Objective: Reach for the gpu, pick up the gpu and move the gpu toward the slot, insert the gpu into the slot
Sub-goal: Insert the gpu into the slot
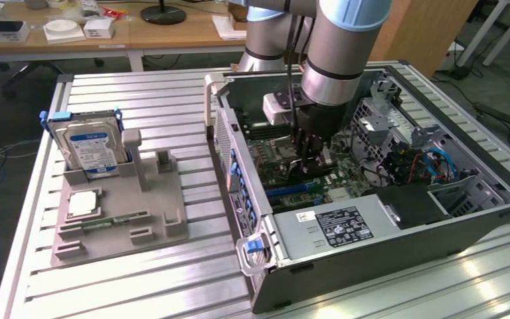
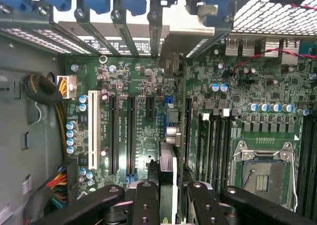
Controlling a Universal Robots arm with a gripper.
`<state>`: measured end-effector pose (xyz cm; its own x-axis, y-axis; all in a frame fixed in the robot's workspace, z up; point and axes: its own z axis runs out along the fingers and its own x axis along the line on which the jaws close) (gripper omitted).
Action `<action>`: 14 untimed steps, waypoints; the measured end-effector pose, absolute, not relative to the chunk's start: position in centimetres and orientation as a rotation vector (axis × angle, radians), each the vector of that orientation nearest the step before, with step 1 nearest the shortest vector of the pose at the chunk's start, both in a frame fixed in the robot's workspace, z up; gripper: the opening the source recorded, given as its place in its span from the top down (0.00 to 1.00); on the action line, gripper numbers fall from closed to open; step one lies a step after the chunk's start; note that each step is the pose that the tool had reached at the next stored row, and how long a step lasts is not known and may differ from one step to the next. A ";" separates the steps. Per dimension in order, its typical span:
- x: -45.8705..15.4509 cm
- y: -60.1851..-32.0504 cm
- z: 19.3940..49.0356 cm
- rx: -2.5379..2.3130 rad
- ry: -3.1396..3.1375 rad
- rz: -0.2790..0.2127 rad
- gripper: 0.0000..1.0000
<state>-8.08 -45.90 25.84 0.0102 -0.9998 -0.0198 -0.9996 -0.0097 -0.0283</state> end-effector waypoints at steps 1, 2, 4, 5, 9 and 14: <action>-8.1 -45.9 25.8 -2.208 2.186 -0.009 0.73; -8.1 -45.9 25.8 -2.209 2.186 -0.009 0.73; -8.1 -46.0 25.7 -2.208 2.186 -0.009 0.73; -8.1 -46.0 25.7 -2.208 2.187 -0.009 0.73; -8.5 -46.0 25.5 -2.208 2.186 -0.009 0.73; -8.5 -46.0 25.0 -2.208 2.186 -0.009 0.73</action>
